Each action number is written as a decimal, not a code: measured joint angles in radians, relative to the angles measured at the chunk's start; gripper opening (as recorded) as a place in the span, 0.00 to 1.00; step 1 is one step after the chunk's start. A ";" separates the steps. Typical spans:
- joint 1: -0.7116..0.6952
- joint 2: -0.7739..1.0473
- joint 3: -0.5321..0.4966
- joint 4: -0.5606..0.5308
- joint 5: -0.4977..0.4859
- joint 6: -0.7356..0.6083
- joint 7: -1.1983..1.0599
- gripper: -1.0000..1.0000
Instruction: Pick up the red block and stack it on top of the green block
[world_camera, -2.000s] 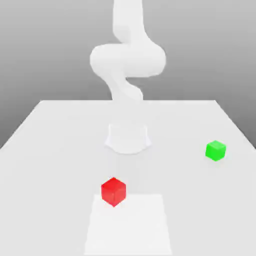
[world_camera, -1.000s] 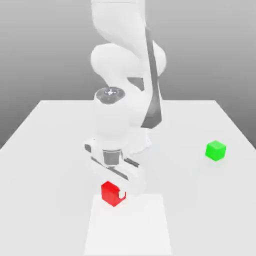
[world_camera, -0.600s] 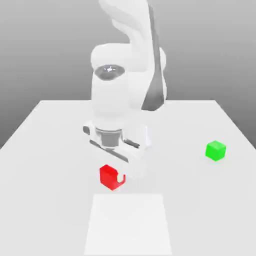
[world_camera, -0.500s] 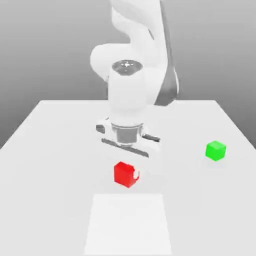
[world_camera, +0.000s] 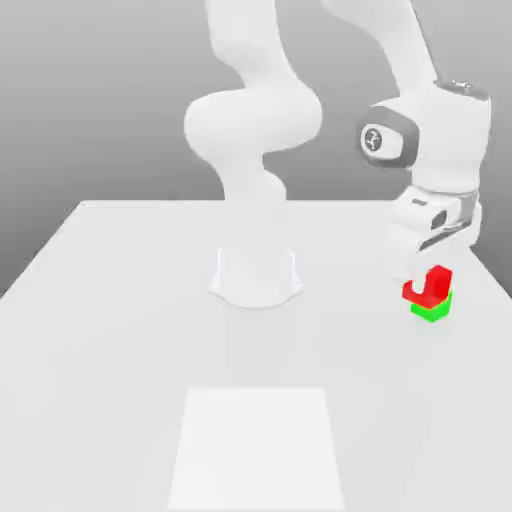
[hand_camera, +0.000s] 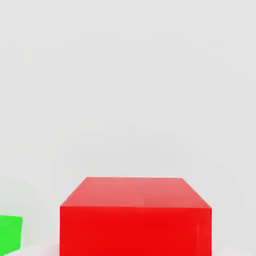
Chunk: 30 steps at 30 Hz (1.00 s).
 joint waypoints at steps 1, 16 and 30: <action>0.045 -0.004 0.019 0.002 0.009 -0.006 -0.031 0.00; 0.111 0.072 0.120 0.011 -0.063 0.075 -0.056 0.00; 0.033 0.204 0.153 0.012 -0.227 0.190 0.056 0.00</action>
